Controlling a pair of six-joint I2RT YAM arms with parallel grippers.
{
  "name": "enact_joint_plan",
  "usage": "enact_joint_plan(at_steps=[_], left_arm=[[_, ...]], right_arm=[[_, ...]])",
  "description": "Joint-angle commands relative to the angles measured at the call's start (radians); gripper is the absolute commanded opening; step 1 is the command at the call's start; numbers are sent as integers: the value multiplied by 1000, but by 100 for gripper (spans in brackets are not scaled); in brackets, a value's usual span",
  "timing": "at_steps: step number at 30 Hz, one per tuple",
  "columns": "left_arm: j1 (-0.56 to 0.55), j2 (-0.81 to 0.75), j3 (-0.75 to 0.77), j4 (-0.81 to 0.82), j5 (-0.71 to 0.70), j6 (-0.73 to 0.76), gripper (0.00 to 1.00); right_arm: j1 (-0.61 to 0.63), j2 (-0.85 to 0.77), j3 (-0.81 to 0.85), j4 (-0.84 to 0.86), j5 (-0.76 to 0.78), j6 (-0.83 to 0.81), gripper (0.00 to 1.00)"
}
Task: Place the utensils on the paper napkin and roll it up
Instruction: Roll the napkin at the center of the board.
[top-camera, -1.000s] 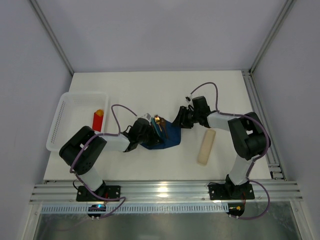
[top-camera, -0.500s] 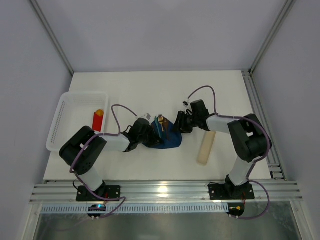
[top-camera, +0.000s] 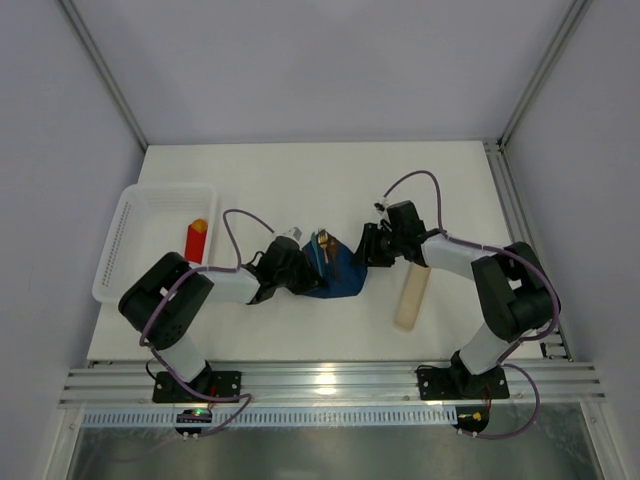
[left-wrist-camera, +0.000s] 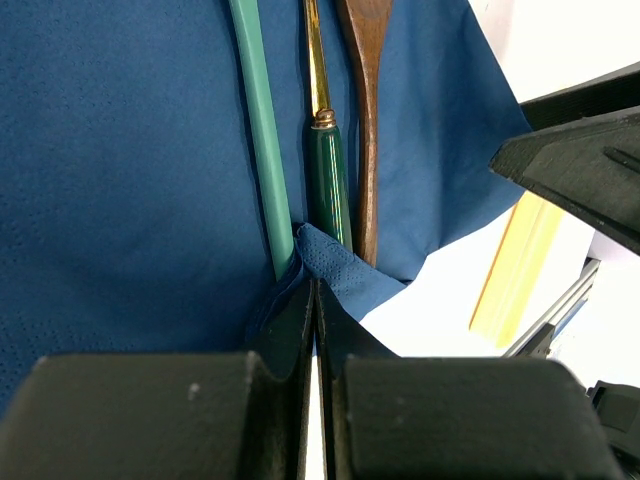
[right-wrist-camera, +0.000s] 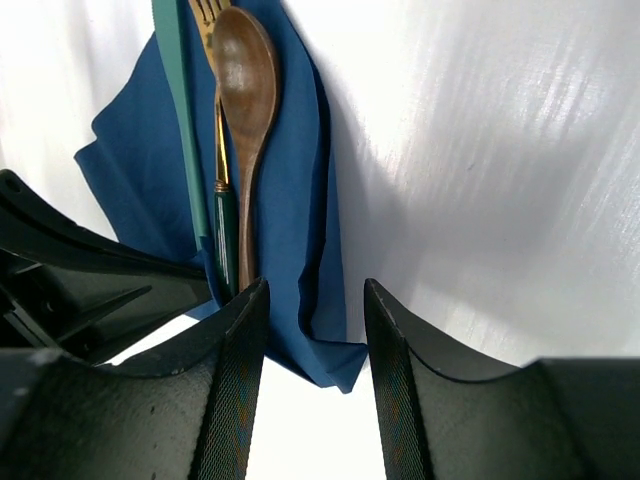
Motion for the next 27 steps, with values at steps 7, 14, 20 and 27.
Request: enact_joint_plan(at_steps=[7, 14, 20, 27], left_arm=[[-5, -31, -12, -30, -25, 24, 0], [-5, -27, -10, -27, -25, 24, 0], [-4, -27, -10, -23, -23, 21, 0], [-4, -28, -12, -23, -23, 20, 0]], right_arm=[[5, -44, -41, 12, 18, -18, 43], [5, -65, -92, 54, -17, 13, 42], [5, -102, -112, 55, -14, 20, 43], [-5, -88, -116, 113, -37, 59, 44]])
